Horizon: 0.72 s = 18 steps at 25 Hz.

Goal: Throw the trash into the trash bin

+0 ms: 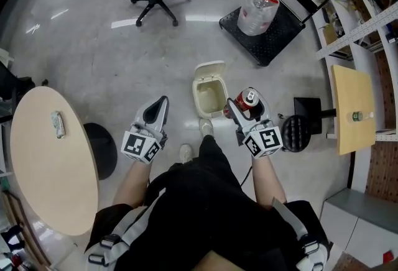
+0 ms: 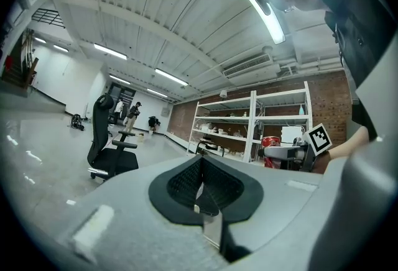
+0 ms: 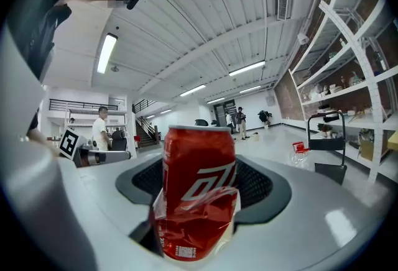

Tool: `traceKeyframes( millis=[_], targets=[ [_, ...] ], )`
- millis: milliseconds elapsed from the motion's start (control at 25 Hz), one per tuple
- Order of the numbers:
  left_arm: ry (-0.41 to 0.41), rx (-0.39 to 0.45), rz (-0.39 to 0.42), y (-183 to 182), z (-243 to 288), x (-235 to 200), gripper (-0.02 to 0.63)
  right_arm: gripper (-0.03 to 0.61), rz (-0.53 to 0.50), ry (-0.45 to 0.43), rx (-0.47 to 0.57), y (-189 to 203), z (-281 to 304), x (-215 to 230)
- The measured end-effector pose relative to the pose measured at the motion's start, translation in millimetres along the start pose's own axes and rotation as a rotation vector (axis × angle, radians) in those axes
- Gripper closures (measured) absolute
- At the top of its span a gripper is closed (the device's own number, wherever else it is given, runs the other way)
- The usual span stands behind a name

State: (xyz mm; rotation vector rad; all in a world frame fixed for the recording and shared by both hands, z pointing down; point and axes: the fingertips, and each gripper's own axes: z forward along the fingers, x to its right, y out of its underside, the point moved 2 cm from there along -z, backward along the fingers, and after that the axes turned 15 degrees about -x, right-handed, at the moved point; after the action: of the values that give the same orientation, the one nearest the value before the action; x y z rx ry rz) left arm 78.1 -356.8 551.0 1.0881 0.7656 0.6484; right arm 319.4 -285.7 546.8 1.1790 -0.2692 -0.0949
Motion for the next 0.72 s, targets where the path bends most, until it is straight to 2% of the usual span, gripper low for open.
traceKeyframes(
  millis=[280, 560, 720],
  targets=[
    [0.012, -0.070, 0.021, 11.4, 55.8, 0.1, 0.614, 0.238, 0.005, -0.055, -0.072, 15.0, 50.6, 35.3],
    [-0.009, -0.157, -0.034, 54.1, 90.5, -16.0, 0.614, 0.238, 0.090, -0.079, -0.162, 63.6, 90.4, 50.3],
    [-0.028, -0.202, -0.076, 81.1, 100.7, -23.5, 0.614, 0.238, 0.129, -0.100, -0.229, 104.0, 108.4, 54.3]
  ],
)
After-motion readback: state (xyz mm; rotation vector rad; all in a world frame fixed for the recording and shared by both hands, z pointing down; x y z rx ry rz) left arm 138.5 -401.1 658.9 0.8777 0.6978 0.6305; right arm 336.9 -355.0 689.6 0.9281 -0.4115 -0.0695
